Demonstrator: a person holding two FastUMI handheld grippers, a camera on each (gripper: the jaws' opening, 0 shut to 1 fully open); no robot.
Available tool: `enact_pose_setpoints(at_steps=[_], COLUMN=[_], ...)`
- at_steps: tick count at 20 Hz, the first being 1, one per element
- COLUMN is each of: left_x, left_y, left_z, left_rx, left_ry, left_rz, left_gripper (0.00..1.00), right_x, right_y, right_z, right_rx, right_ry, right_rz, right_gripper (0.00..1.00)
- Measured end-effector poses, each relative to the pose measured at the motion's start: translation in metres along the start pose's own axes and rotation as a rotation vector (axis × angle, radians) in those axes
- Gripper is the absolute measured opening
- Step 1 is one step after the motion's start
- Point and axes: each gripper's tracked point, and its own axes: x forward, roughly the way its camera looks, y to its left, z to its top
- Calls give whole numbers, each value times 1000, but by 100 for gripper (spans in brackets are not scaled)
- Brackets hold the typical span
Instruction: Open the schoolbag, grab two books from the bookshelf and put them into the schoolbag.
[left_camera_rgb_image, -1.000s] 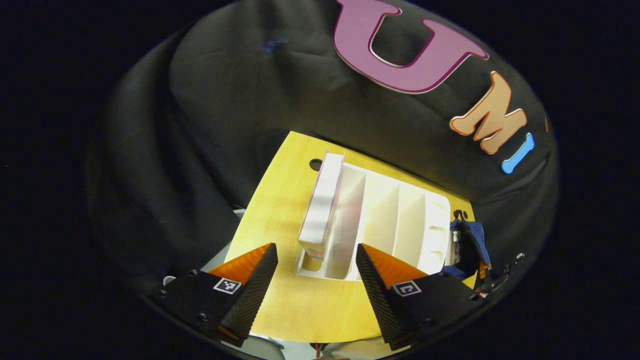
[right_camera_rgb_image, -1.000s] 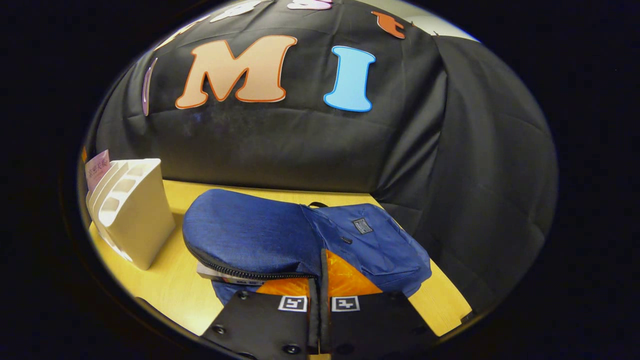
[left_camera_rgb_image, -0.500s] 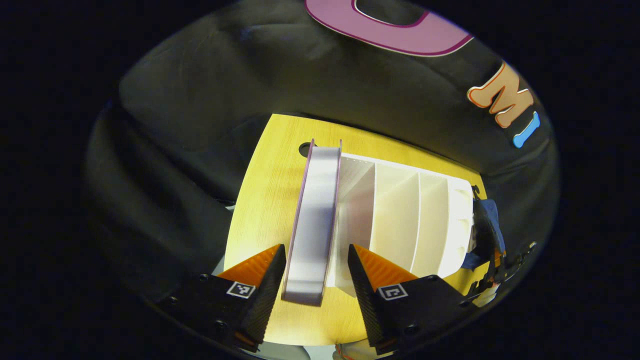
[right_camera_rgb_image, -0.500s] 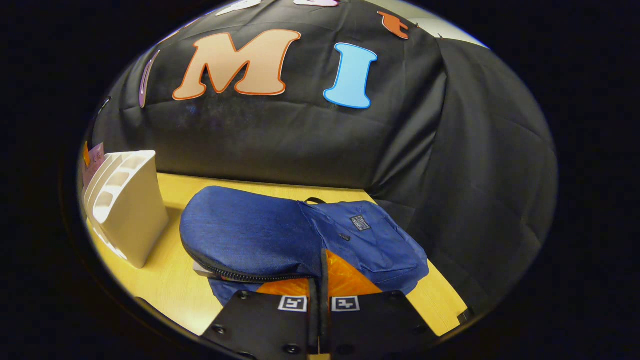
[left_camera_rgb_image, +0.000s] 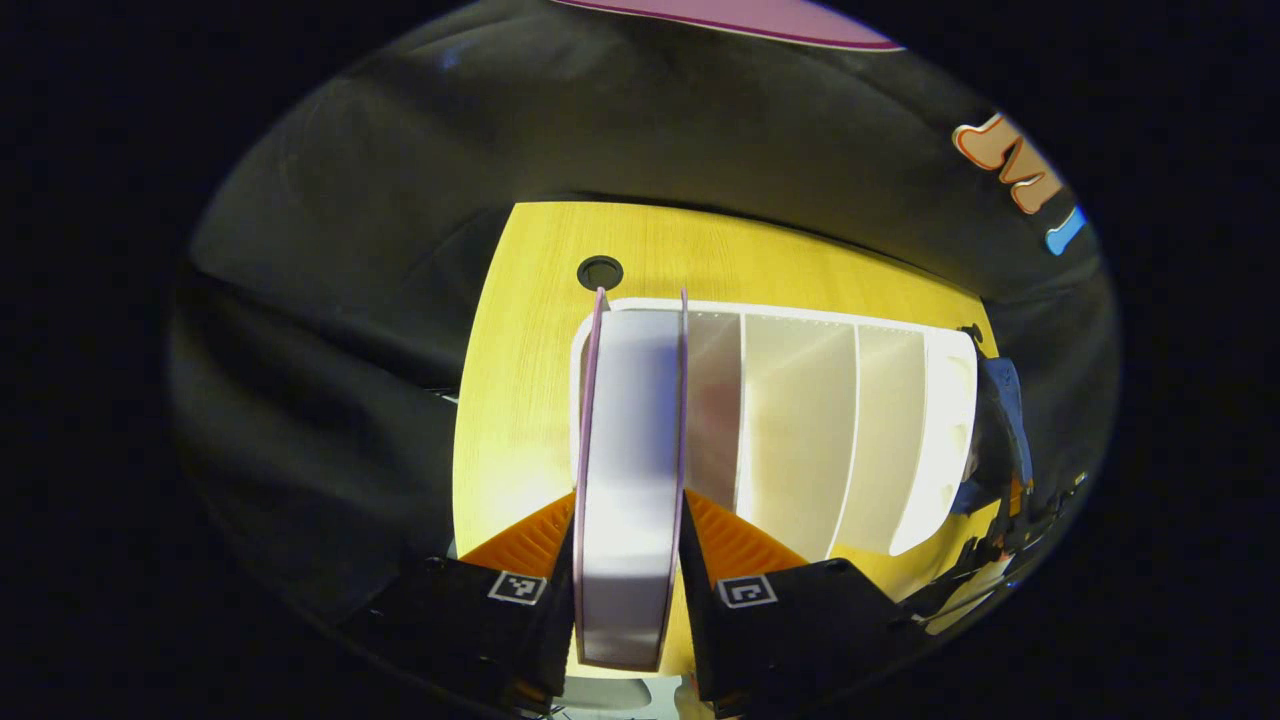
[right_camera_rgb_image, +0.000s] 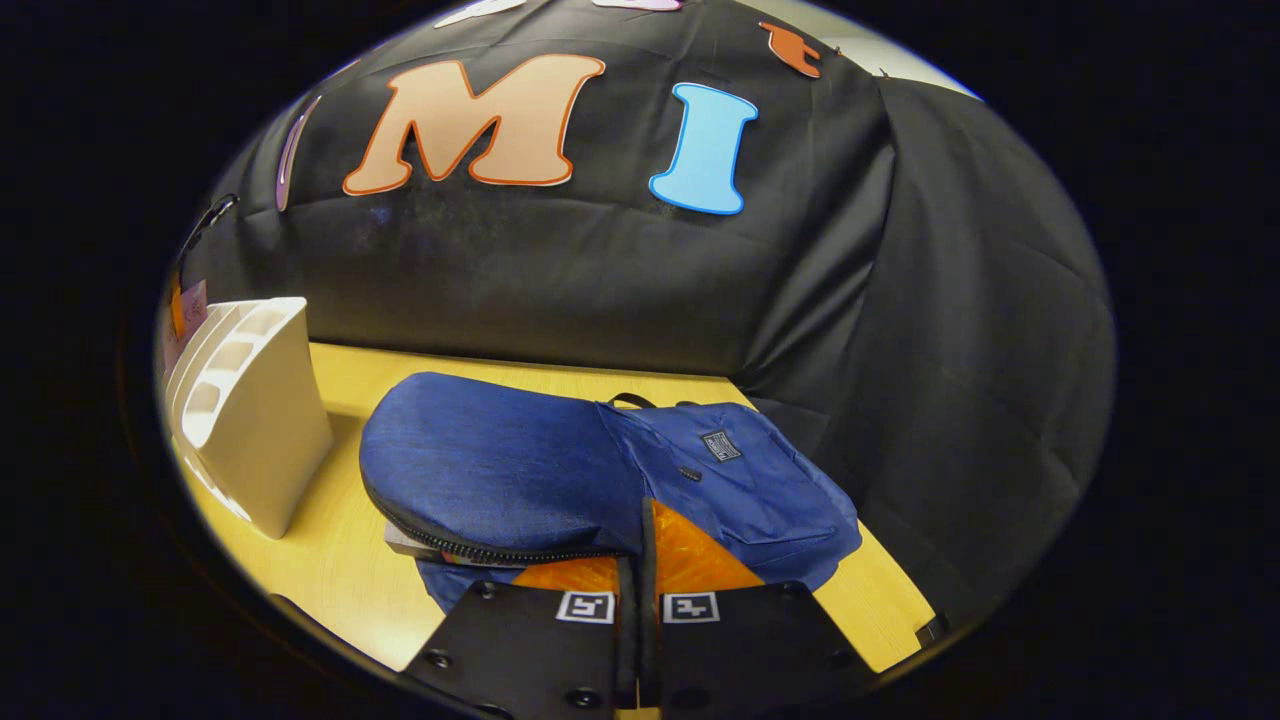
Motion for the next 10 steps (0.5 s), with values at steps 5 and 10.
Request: enact_pose_setpoints(at_steps=[5,10], left_x=[18,30], left_y=[-10,-11], left_z=[-3,-7], left_rx=[-18,-51], left_ry=[62,104], left_rz=[-10,-8], left_gripper=[47,44], right_x=[0,-1], right_y=[0,1], right_z=[0,0], right_rx=[2,-4], right_ry=[2,4], right_rz=[1,-1], right_gripper=[4,4])
